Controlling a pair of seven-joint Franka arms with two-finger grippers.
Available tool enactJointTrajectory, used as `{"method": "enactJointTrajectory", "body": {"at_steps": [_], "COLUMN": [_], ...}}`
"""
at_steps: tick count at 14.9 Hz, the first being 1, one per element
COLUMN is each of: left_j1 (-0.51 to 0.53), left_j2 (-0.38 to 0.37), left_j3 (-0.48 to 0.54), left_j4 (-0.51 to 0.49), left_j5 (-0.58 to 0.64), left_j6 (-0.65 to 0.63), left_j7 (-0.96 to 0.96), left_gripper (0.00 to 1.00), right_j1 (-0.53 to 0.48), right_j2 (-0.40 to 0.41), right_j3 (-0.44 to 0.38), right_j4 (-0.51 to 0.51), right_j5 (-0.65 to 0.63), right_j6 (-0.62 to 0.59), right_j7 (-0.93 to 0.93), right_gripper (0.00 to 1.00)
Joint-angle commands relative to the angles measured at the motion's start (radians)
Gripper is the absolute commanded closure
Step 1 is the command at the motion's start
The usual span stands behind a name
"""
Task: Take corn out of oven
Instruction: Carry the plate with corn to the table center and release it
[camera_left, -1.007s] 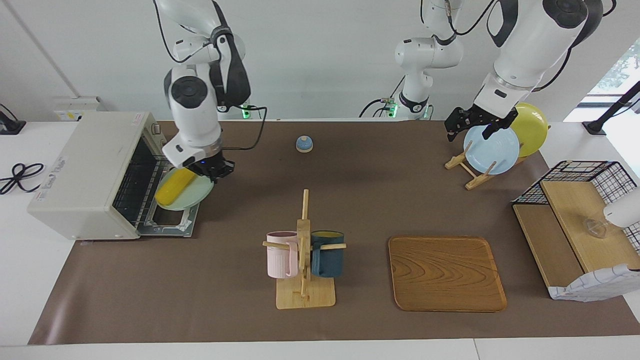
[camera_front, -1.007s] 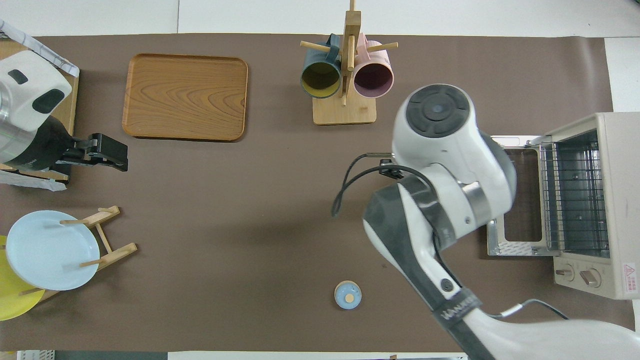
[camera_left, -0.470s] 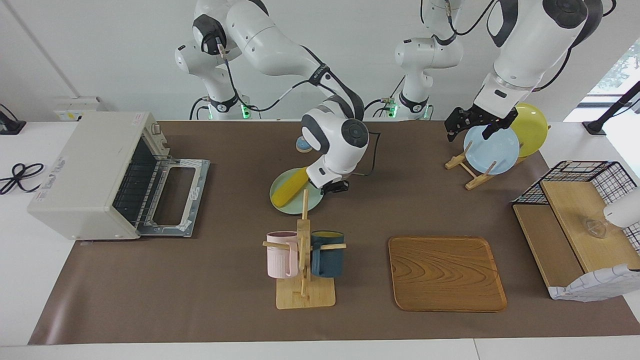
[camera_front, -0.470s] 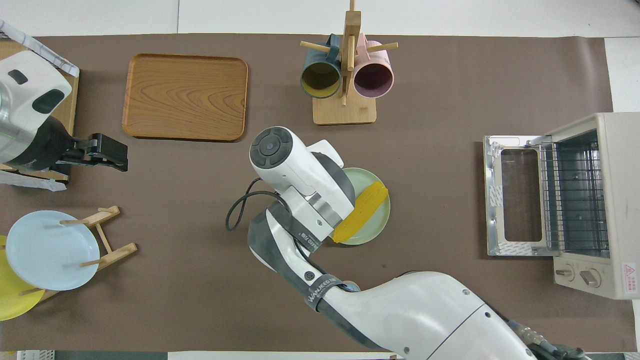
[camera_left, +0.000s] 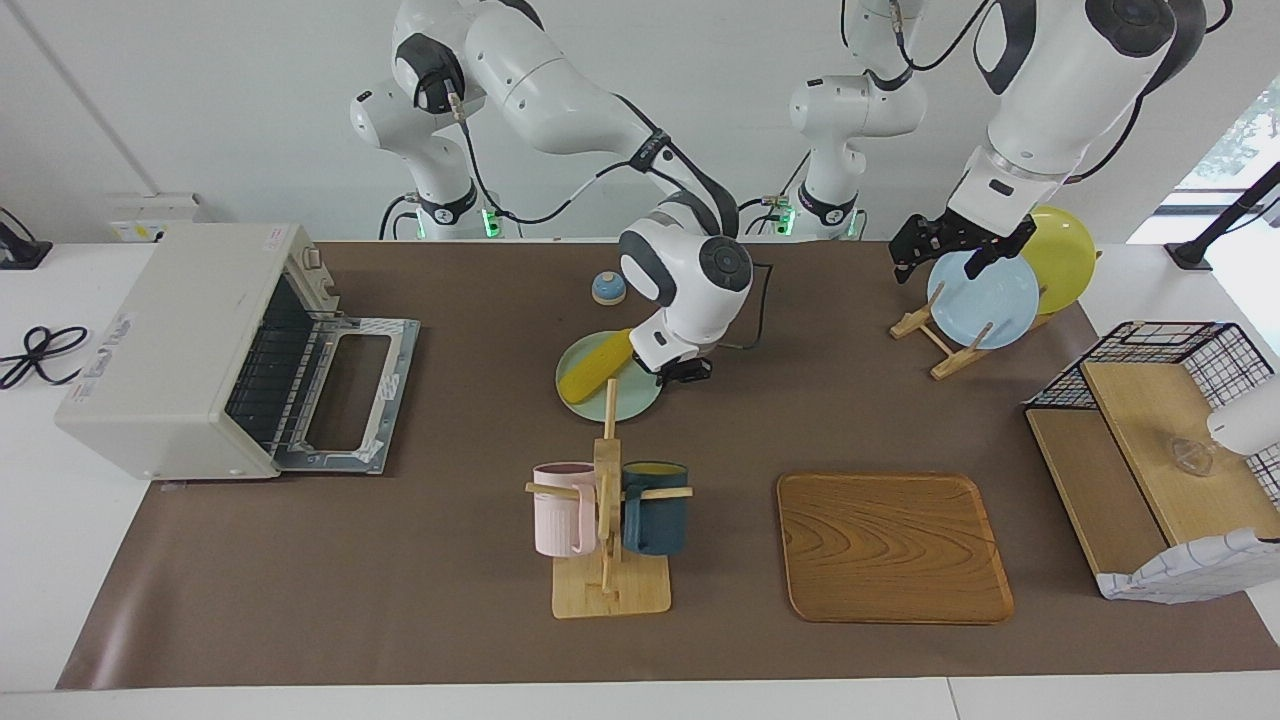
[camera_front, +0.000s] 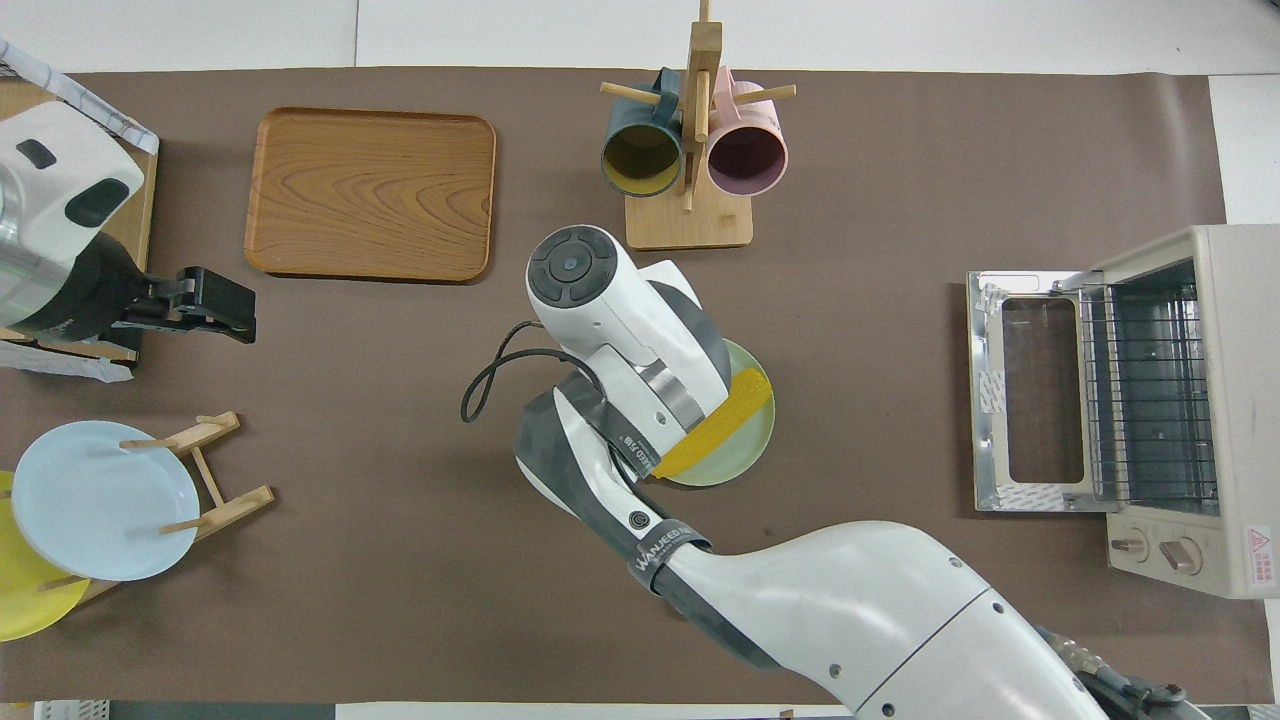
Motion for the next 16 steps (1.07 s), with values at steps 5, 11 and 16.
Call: {"method": "enactJointTrajectory", "body": {"at_steps": [5,11,16], "left_j1": [0.001,-0.048,-0.230], "left_j2": [-0.009,-0.010,0.057], "left_j3": [-0.006,-0.016,-0.014], "left_j4": [-0.013,-0.055,-0.083], "left_j5": [-0.006,-0.058,-0.152], "left_j6": [0.000,0.107,0.227], "left_j7": [0.001,0.001,-0.012], "left_gripper": [0.00,0.00,0.00], "right_j1": [-0.132,-0.368,-0.451], "right_j2": [-0.183,-0.293,-0.359], "right_j3": [0.003,0.007,0.006], "right_j4": [-0.099,-0.340,-0.576], "right_j5": [-0.160,-0.217,-0.219], "right_j6": [-0.203,-0.160,0.065], "right_j7": [-0.207,-0.346,-0.379], "right_gripper": [0.91,1.00,1.00]}}
